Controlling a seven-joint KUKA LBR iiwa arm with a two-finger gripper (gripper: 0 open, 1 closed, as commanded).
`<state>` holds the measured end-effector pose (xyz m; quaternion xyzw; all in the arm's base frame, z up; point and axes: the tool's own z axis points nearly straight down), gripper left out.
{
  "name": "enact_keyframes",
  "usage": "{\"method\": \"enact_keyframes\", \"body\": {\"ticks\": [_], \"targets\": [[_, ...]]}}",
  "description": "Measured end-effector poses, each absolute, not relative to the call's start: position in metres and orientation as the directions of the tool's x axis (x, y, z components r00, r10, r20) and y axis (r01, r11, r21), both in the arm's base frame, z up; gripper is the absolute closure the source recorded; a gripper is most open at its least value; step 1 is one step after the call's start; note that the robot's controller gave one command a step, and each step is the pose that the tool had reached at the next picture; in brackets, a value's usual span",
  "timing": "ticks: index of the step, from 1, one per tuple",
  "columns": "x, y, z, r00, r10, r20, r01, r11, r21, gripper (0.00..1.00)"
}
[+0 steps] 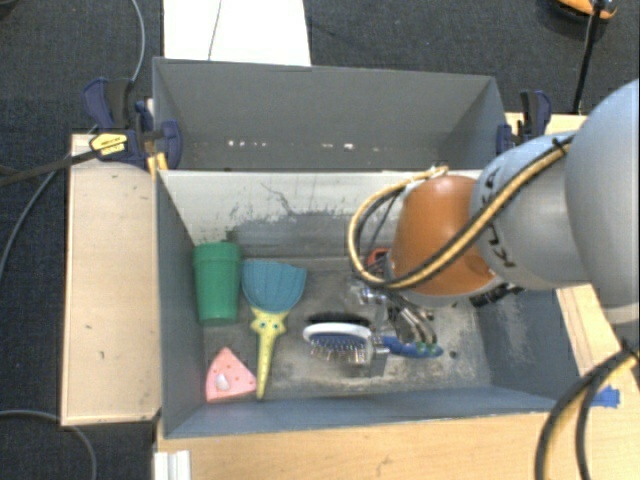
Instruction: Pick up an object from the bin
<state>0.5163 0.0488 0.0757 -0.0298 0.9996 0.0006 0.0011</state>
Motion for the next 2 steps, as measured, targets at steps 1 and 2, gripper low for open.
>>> {"method": "enact_keyframes", "body": {"ticks": [1, 2], "targets": [[0.486, 0.0625, 0.0695, -0.985, 0.172, -0.002, 0.172, 0.985, 0.001, 1.0], [0.486, 0.0624, 0.0696, -0.985, 0.171, -0.002, 0.171, 0.985, 0.001, 1.0]]}}
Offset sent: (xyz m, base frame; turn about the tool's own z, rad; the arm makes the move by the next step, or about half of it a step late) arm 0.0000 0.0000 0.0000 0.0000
